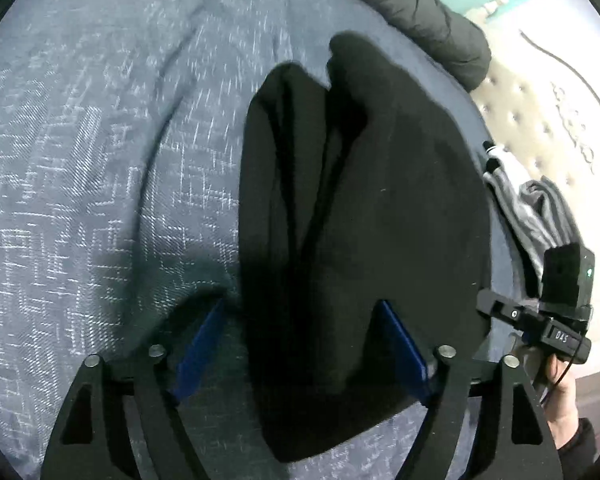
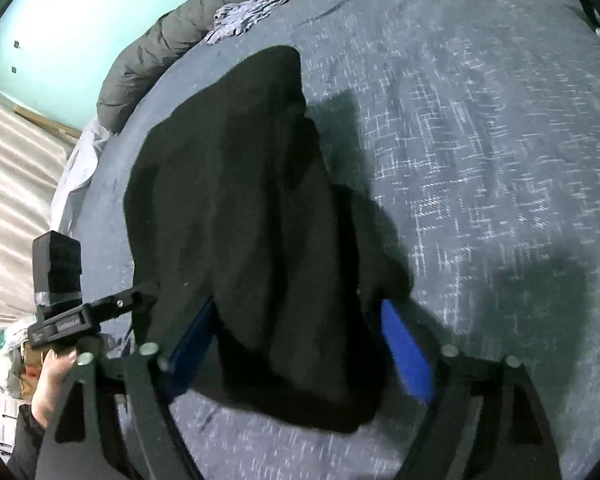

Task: Fold clothes
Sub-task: 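Grasp the folded black sweatshirt with both tools from opposite sides, then lift the black sweatshirt with both tools and carry it toward the headboard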

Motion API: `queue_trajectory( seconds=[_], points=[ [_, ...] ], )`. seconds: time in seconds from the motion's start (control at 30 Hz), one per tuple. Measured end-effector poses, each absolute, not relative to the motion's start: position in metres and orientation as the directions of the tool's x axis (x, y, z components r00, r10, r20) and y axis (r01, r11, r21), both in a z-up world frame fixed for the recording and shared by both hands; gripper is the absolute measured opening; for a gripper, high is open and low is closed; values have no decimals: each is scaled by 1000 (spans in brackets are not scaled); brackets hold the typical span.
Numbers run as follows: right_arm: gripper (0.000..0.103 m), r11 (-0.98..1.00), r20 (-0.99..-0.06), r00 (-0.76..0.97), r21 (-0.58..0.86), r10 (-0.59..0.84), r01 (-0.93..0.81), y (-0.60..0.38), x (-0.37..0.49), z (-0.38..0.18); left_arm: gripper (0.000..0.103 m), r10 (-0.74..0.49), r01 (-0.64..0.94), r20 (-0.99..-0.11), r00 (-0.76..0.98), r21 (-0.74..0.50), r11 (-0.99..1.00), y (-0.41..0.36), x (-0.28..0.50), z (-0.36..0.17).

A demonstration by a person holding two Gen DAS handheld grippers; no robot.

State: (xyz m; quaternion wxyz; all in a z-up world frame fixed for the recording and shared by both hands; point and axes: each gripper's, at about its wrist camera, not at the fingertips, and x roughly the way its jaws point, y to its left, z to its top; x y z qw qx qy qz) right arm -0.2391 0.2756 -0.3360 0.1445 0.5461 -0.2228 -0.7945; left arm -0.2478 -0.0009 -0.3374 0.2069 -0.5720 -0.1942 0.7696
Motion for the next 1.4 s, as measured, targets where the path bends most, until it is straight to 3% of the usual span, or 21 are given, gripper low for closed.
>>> queue_trajectory(
  seconds=[0.27,0.37,0.43,0.6,0.77,0.83,1.0,1.4],
  points=[
    [97,-848,-791,-352,529,-499,14,273,-252,-349,91,575,-106,-777,-254,-569,-815,0,-246,-345],
    [93,-846,-786,-345,532,-512,42,268,-254,-346,90,572,-126,-780,-255,-559,-819,5,-245,-344],
    [84,-836,-778,-338,545,-530,57,265,-256,-346,90,580,-149,-777,-244,-561,-814,11,-241,-344],
    [77,-819,-761,-332,570,-558,69,265,-257,-349,90,586,-149,-767,-261,-568,-810,10,-235,-348],
    [76,-821,-759,-340,564,-556,86,259,-257,-349,90,585,-158,-765,-269,-564,-810,15,-237,-348],
    [70,-823,-759,-342,560,-555,94,256,-257,-349,89,585,-164,-764,-272,-562,-811,15,-237,-348],
    [56,-823,-754,-341,553,-561,129,255,-256,-346,75,596,-191,-751,-284,-565,-803,13,-228,-347],
    [48,-821,-731,-388,552,-561,147,255,-248,-343,52,611,-232,-732,-300,-565,-791,12,-214,-342]
  ],
)
